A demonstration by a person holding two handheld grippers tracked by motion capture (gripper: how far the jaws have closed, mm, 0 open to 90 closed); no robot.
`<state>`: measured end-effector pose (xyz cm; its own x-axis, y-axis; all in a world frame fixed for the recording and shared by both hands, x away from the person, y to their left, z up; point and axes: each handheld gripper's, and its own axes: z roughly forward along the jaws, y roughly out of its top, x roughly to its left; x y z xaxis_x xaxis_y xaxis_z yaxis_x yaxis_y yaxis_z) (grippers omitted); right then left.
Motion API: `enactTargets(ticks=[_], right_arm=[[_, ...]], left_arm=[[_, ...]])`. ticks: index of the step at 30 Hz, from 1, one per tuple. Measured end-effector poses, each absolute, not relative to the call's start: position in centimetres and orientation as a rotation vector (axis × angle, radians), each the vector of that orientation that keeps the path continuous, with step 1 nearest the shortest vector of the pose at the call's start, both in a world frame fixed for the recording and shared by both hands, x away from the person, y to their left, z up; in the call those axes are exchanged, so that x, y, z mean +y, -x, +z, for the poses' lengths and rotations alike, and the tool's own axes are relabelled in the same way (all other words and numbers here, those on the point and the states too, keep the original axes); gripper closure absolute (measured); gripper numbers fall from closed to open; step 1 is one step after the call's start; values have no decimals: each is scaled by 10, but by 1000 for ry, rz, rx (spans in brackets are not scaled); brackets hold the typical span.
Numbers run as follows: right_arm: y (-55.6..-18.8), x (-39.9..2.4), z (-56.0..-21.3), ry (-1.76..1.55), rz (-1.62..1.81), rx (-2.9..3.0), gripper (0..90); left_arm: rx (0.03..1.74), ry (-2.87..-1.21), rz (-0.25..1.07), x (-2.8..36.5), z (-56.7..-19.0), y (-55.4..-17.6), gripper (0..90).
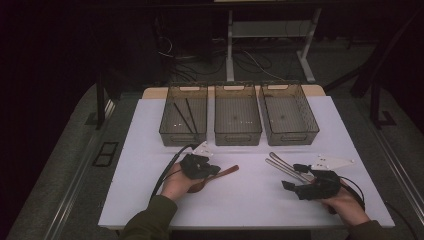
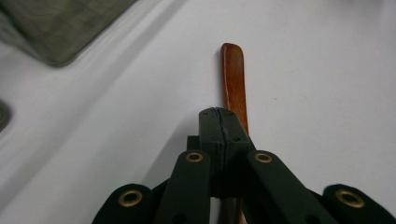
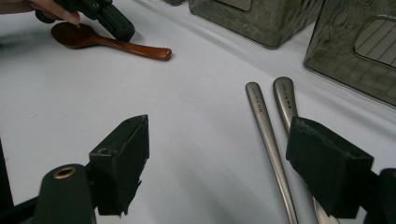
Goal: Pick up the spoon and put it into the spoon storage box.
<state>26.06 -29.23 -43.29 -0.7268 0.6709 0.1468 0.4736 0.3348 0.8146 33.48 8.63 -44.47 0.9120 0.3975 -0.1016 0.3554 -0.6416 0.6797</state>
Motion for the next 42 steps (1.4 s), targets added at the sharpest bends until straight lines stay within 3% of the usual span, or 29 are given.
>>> enactTargets(ticks=[15, 25, 31, 37, 42], right_arm=[[-261, -292, -433, -1047, 1337, 2384, 208], [-261, -294, -434, -1050, 1336, 2382, 208], [-261, -293, -433, -1054, 1344, 2381, 208], [-260, -293, -433, -1051, 1343, 2384, 208], [-260, -293, -433, -1053, 1342, 2383, 208]], left_arm=[[459, -2333, 44, 79, -442, -329, 882], [566, -2225, 92, 114, -423, -317, 670], [631, -2181, 102, 140, -420, -308, 484], [678, -2153, 112, 157, -423, -299, 410], [699, -2151, 118, 165, -427, -294, 400]])
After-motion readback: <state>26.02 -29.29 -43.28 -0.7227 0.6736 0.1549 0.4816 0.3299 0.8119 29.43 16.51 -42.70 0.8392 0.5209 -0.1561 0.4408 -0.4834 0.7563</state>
